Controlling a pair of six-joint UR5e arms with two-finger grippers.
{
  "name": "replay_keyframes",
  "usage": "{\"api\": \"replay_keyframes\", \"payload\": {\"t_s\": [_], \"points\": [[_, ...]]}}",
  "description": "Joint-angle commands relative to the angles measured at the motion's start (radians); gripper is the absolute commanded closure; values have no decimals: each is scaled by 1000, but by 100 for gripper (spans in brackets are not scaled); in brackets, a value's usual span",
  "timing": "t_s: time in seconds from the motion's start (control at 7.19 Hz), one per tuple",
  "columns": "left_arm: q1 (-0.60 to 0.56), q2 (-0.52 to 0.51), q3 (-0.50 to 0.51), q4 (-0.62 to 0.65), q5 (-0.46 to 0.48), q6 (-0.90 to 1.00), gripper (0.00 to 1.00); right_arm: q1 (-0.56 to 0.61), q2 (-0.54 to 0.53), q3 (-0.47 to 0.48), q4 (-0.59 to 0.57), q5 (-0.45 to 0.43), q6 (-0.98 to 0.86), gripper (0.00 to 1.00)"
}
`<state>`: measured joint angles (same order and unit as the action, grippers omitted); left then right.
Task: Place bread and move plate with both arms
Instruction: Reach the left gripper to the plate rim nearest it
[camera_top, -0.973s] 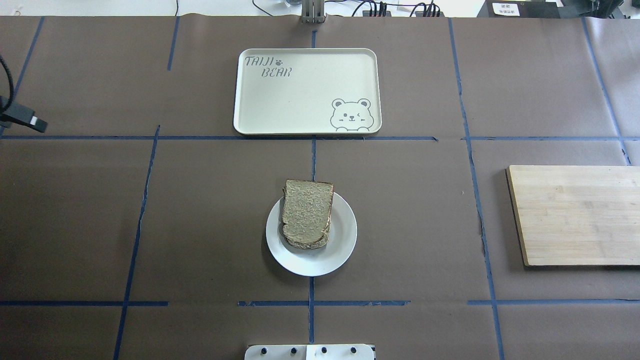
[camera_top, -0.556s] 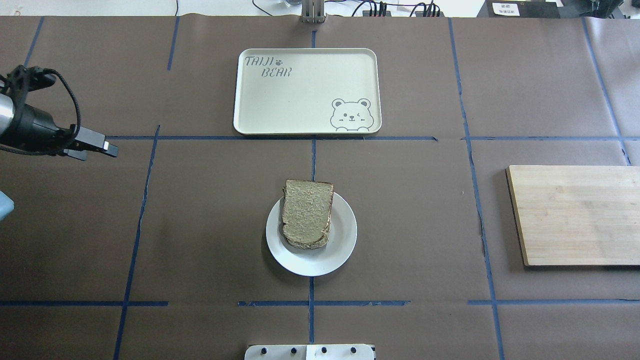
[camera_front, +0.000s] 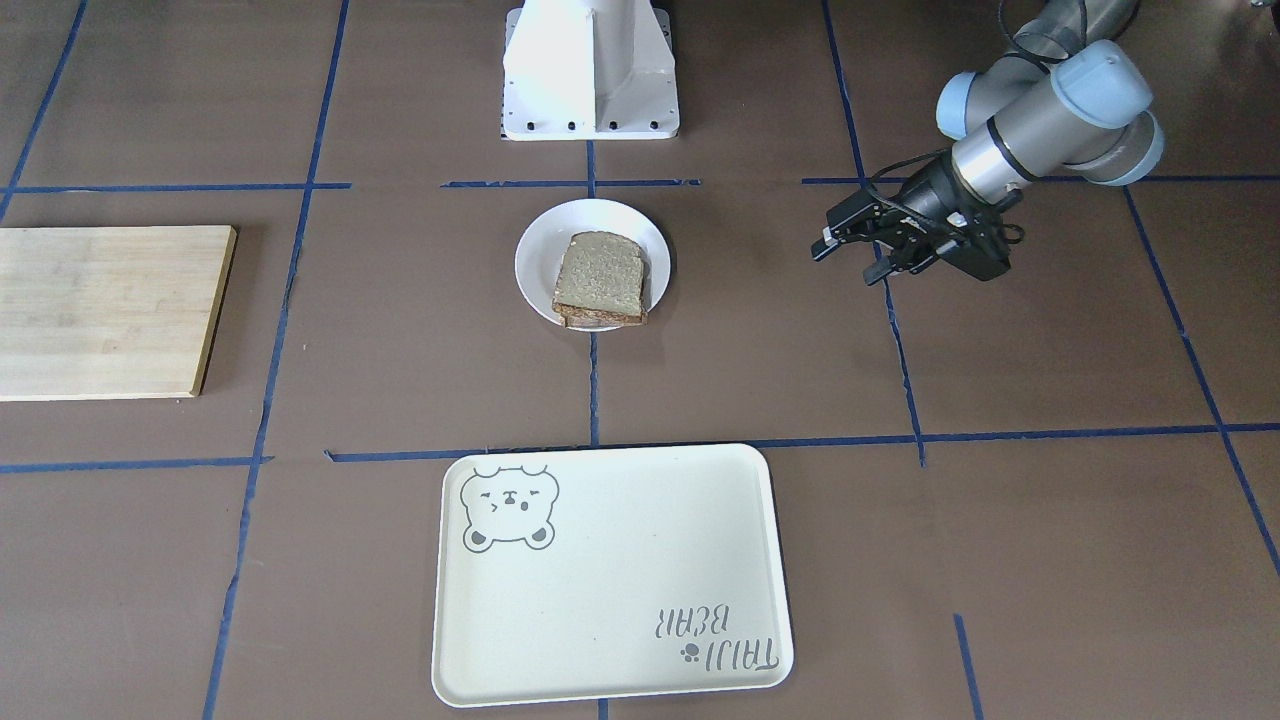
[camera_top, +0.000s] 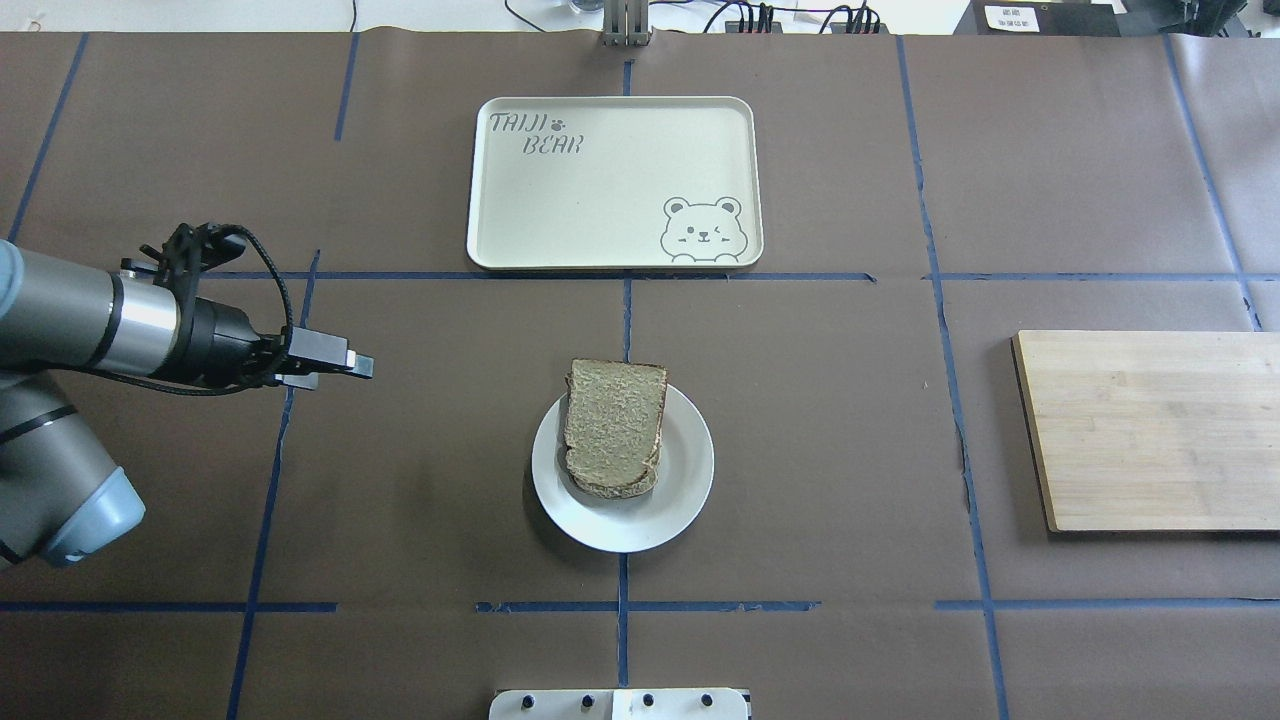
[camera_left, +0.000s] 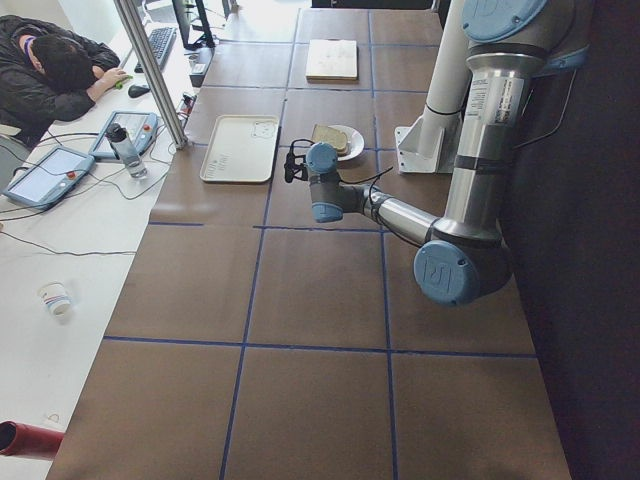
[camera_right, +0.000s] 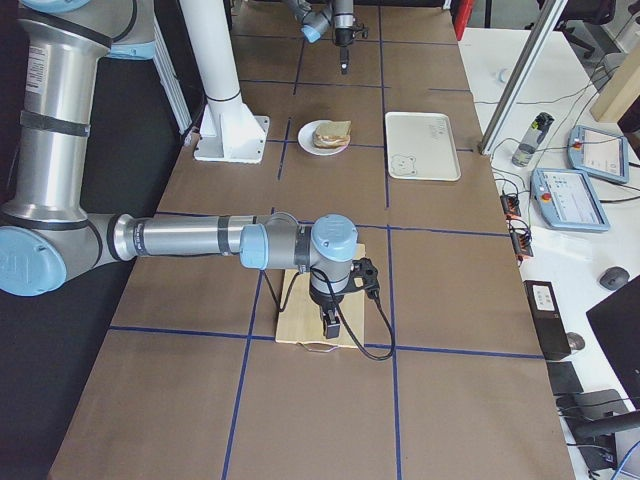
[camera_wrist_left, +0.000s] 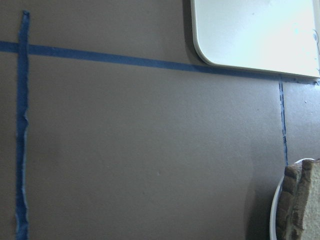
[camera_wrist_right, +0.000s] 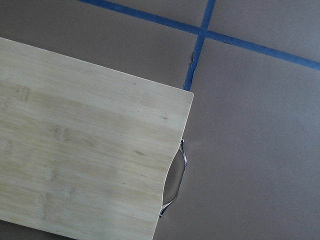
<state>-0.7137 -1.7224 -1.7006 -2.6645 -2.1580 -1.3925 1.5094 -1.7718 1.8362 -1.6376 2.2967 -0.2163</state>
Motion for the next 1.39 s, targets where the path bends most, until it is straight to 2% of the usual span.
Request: {"api": "replay_keyframes", "payload": {"t_s": [0.0,0.28,0.42,0.56,0.97,1.25], "points": [[153,-37,2,-89,206,-141,0,0,0,0,1,1,0,0],[308,-103,62,-153,416,-210,0,0,0,2,1,1,0,0],[363,-144,134,-240,505,-270,0,0,0,2,1,1,0,0],[372,-187,201,-324,565,-337,0,0,0,3,1,1,2,0],[381,-198,214,-347,570,-356,1,0,0,3,1,1,2,0],[384,-209,229,-347,570,-356,20,0,0,3,1,1,2,0]]}}
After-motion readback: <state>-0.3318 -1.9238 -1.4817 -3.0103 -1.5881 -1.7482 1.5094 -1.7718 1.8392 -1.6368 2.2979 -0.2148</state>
